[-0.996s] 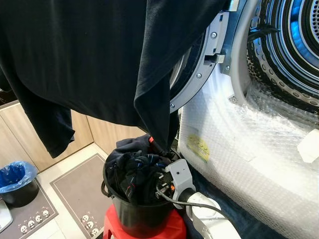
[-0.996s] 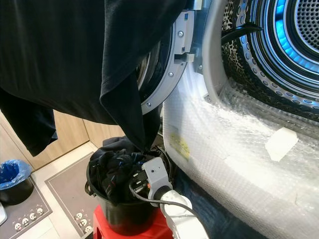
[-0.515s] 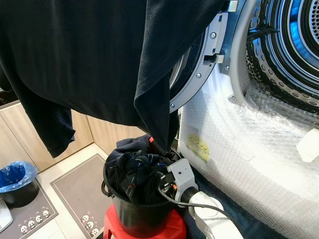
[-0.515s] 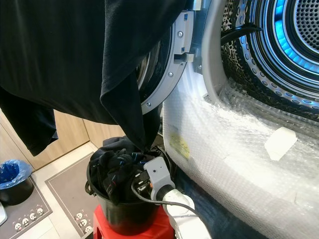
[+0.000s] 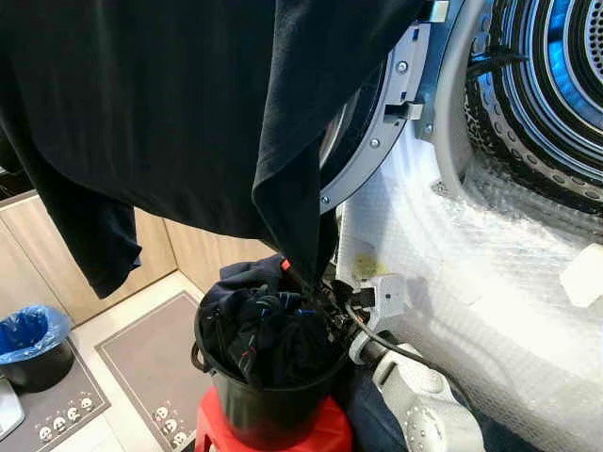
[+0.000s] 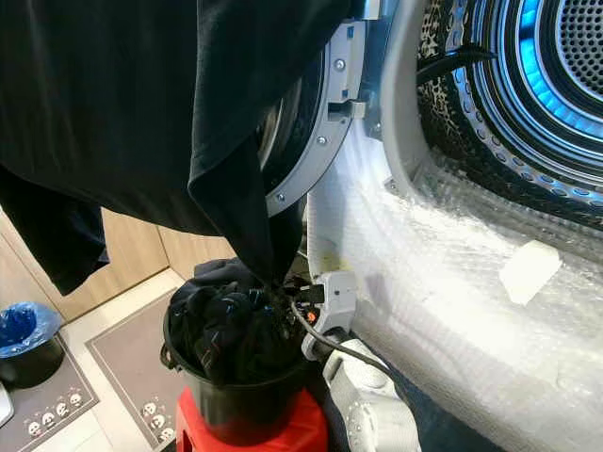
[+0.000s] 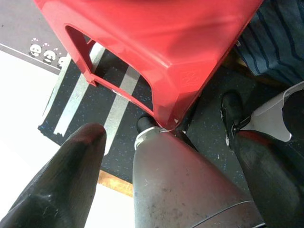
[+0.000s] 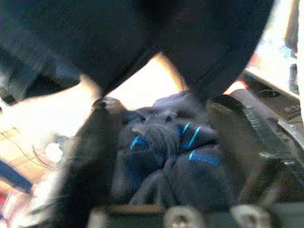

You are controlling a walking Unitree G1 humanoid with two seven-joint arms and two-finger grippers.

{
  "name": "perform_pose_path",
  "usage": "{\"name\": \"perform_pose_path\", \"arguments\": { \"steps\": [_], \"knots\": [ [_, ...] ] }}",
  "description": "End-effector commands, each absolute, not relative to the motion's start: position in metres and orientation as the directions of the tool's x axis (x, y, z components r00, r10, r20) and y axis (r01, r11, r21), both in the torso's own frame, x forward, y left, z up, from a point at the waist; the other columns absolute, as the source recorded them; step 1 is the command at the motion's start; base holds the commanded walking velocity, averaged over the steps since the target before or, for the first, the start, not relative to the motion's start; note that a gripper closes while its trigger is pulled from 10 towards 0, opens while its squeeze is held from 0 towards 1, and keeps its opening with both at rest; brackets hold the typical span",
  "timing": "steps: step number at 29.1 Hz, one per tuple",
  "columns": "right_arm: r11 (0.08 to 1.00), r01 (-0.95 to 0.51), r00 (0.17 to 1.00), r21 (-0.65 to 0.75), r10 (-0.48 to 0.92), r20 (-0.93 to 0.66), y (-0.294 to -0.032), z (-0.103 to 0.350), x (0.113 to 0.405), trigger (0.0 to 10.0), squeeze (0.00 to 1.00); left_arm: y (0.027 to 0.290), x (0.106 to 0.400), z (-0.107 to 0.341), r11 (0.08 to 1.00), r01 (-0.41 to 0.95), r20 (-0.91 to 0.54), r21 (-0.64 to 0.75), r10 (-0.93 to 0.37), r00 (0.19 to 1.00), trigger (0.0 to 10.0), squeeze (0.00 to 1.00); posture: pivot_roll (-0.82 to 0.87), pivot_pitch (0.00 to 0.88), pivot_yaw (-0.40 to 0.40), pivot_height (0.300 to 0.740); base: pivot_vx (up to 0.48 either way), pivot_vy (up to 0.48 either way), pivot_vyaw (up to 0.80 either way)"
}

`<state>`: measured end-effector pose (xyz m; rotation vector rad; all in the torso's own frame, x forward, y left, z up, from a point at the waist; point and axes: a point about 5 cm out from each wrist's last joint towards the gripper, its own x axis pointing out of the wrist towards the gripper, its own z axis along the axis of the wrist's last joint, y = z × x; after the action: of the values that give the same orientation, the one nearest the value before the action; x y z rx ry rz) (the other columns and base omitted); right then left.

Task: Clothes washing

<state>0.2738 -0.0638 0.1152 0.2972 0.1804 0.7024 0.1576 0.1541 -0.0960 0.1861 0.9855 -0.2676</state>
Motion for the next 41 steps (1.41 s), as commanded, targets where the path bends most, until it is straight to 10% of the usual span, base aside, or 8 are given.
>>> {"name": "perform_pose_path", "arguments": {
  "steps": [1, 13, 14, 15, 30, 41],
  "knots": [
    [0.705, -0.648, 0.716, 0.287, 0.693, -0.083, -0.057, 0.116, 0.269, 10.0, 1.0, 0.152, 0.142, -0.103, 0.951, 0.31, -0.874, 0.005, -0.147, 0.463, 10.0, 0.0, -0.02, 0.0, -0.031, 0.74, 0.0, 0.0, 0.0],
    [0.82, -0.572, 0.764, -0.011, 0.528, -0.37, -0.055, 0.075, 0.271, 10.0, 1.0, 0.152, 0.142, -0.103, 0.949, 0.316, -0.875, 0.004, -0.15, 0.461, 10.0, 0.0, -0.03, 0.0, -0.028, 0.74, 0.0, 0.0, 0.0],
    [0.827, -0.56, 0.778, -0.051, 0.503, -0.377, -0.054, 0.073, 0.272, 10.0, 0.82, 0.153, 0.142, -0.103, 0.949, 0.314, -0.875, 0.004, -0.149, 0.461, 10.0, 0.0, -0.02, 0.0, -0.029, 0.74, 0.0, 0.0, 0.0],
    [0.844, -0.528, 0.8, -0.095, 0.456, -0.39, -0.053, 0.068, 0.274, 10.0, 0.0, 0.153, 0.141, -0.103, 0.95, 0.312, -0.875, 0.005, -0.147, 0.461, 10.0, 0.0, -0.02, 0.0, -0.029, 0.74, 0.0, 0.0, 0.0],
    [0.842, -0.491, 0.855, 0.223, 0.515, -0.06, -0.053, 0.124, 0.288, 10.0, 0.0, 0.154, 0.142, -0.103, 0.95, 0.311, -0.875, 0.008, -0.144, 0.462, 10.0, 0.0, -0.03, 0.0, -0.021, 0.74, 0.0, 0.0, 0.0],
    [0.906, -0.42, 0.878, -0.053, 0.391, -0.277, -0.038, 0.105, 0.294, 10.0, 0.0, 0.155, 0.144, -0.102, 0.95, 0.313, -0.874, 0.017, -0.137, 0.466, 10.0, 0.0, -0.02, 0.0, -0.018, 0.74, 0.0, 0.0, 0.0]
  ]
}}
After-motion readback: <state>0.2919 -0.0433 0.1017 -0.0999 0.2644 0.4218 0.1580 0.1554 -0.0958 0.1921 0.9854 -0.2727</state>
